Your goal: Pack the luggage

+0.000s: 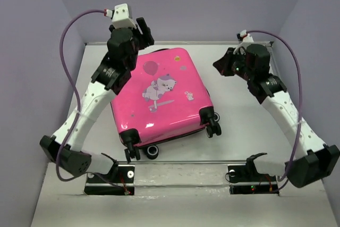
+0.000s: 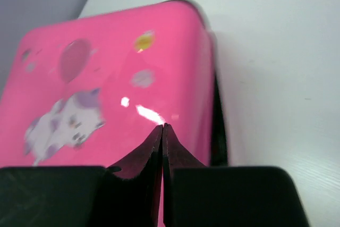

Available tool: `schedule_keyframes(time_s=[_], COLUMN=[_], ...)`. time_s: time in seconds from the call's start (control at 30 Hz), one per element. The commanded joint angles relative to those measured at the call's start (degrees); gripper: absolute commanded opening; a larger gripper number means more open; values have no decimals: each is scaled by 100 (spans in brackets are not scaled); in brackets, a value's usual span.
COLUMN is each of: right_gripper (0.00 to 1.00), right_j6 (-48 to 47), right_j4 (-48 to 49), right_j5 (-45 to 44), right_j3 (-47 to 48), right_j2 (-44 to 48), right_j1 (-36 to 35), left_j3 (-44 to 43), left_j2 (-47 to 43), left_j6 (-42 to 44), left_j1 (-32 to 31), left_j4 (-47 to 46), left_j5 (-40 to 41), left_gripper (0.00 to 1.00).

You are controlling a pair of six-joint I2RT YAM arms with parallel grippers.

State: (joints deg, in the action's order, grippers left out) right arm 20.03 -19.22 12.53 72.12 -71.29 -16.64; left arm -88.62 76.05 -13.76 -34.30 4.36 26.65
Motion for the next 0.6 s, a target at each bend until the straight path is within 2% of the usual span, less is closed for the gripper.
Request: schedule_keyframes(time_s=[0.0,0.1,0.13,0.27,0.43,0.57], right_gripper=[7,7,7,7,7,7], right_j6=[-395,-211,-54,534,1002,1126], right_j4=[-775,-1126,-1223,-1873,-2007,-1998], right_j5=[-374,-1083,-1217,-1947,-2079,-3053], right_j3=[-258,-802,-926,-1340,-1762,-1860], right_j2=[395,703,747,897,1134,784], right_j1=[-2264,-3482,-4182,-5459,-5859,-5781], left_j3=[-989,-1682,-1807,-2291,-2466,-2406], left_j2=[1050,1857,2017,2703,3352,3968], left_j6=[-786,-751,-768,-865,-813,-725], left_j1=[1495,2172,2330,3060,3815,4011], left_j4=[565,934,996,1260,1347,1445], left_j5=[-1829,-1988,-2076,-2639,-2902,-3270], left_gripper=[75,77,78,79,79,79])
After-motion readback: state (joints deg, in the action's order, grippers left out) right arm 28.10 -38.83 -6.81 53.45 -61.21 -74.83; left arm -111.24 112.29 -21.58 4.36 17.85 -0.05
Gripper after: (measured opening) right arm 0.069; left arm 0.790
